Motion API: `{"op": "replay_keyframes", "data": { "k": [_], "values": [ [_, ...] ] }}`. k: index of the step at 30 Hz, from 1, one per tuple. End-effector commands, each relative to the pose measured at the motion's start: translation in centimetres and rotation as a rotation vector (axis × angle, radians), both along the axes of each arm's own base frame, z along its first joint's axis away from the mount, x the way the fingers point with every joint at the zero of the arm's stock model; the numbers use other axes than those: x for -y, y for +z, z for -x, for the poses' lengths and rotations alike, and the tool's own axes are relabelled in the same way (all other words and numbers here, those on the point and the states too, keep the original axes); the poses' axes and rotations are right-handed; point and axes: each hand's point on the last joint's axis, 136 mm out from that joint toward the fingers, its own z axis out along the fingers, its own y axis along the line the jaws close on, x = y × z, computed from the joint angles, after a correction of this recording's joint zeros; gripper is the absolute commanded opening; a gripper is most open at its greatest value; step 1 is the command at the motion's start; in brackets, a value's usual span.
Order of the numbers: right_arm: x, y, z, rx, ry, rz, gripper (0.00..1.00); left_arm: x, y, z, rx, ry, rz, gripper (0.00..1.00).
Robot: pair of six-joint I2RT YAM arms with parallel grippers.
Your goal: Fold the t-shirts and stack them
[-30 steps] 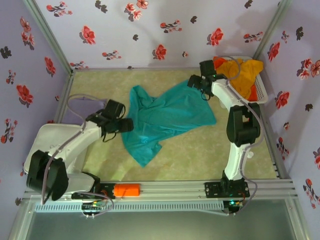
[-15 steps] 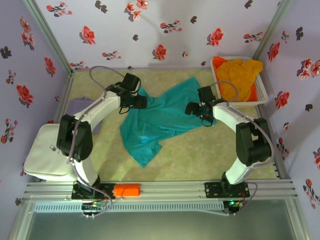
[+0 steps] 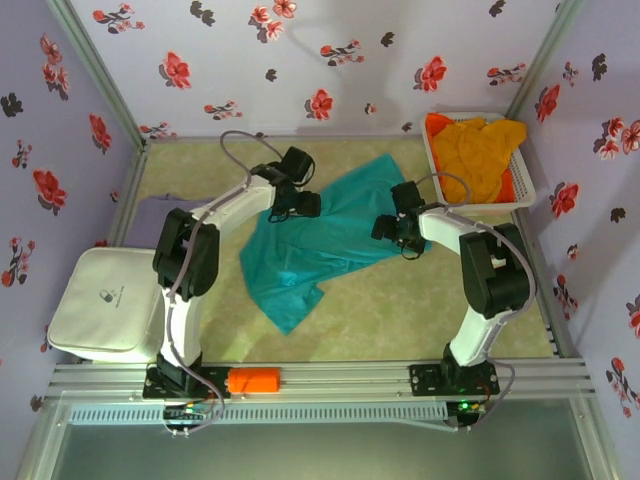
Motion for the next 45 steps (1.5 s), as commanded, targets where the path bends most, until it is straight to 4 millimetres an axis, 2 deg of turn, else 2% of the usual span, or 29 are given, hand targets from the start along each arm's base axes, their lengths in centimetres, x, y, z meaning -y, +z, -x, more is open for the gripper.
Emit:
{"op": "replay_keyframes", "data": {
  "k": [1, 5, 10, 13, 15, 16, 19, 23, 28, 34, 36, 39, 40, 41, 43, 45],
  "values": [
    [0.2, -0.6, 0.9, -0.024, -0.027, -0.009, 0.90, -0.2, 0.2, -1.1, 0.017, 0.046, -0.018, 0.69],
    [0.2, -0.4, 1.4, -0.021, -0.034, -0.020, 0.90, 0.0, -0.5, -1.9, 0.015, 0.050, -0.024, 0.62],
    [0.4, 0.2, 1.5, -0.013, -0.037, -0.010, 0.90, 0.1, -1.5, -2.5, 0.005, 0.050, -0.047, 0.48],
    [0.7, 0.3, 1.4, -0.008, -0.043, 0.003, 0.90, -0.3, -1.5, -3.2, 0.009, 0.059, -0.051, 0.33],
    [1.0, 0.2, 1.4, -0.019, -0.049, 0.014, 0.90, -1.0, -0.9, -3.8, 0.016, 0.069, -0.056, 0.13],
    [1.0, 0.2, 1.5, -0.022, -0.050, 0.015, 0.90, -1.3, -0.6, -4.2, 0.022, 0.075, -0.056, 0.08],
    [1.2, 0.4, 1.8, -0.017, -0.055, 0.015, 0.90, -2.7, 1.1, -5.3, 0.050, 0.099, -0.044, 0.00],
    [1.5, 1.1, 2.2, 0.000, -0.062, 0.016, 0.90, -4.7, 3.7, -7.0, 0.094, 0.132, -0.007, 0.00],
    [1.4, 1.8, 2.8, 0.010, -0.068, -0.005, 0.90, -6.1, 5.8, -9.8, 0.128, 0.195, 0.119, 0.00],
    [2.2, 2.6, 3.8, 0.014, -0.074, 0.018, 0.90, -11.0, 8.6, -14.5, 0.208, 0.361, 0.244, 0.00],
    [2.6, 2.8, 4.1, 0.019, -0.078, 0.027, 0.90, -12.6, 9.2, -16.0, 0.234, 0.415, 0.290, 0.00],
    [3.2, 3.0, 4.6, 0.022, -0.094, 0.033, 0.91, -13.7, 9.6, -18.0, 0.274, 0.436, 0.329, 0.00],
    [3.3, 3.0, 4.8, 0.022, -0.097, 0.032, 0.91, -13.9, 9.2, -18.5, 0.272, 0.437, 0.339, 0.02],
    [3.5, 3.0, 5.0, 0.020, -0.101, 0.033, 0.91, -13.9, 8.9, -19.0, 0.267, 0.433, 0.355, 0.15],
    [3.8, 3.1, 5.3, 0.022, -0.111, 0.033, 0.91, -14.1, 8.4, -19.3, 0.243, 0.431, 0.385, 0.34],
    [4.2, 3.0, 5.7, 0.020, -0.121, 0.036, 0.91, -14.0, 7.9, -18.8, 0.210, 0.428, 0.398, 0.55]
  ]
}}
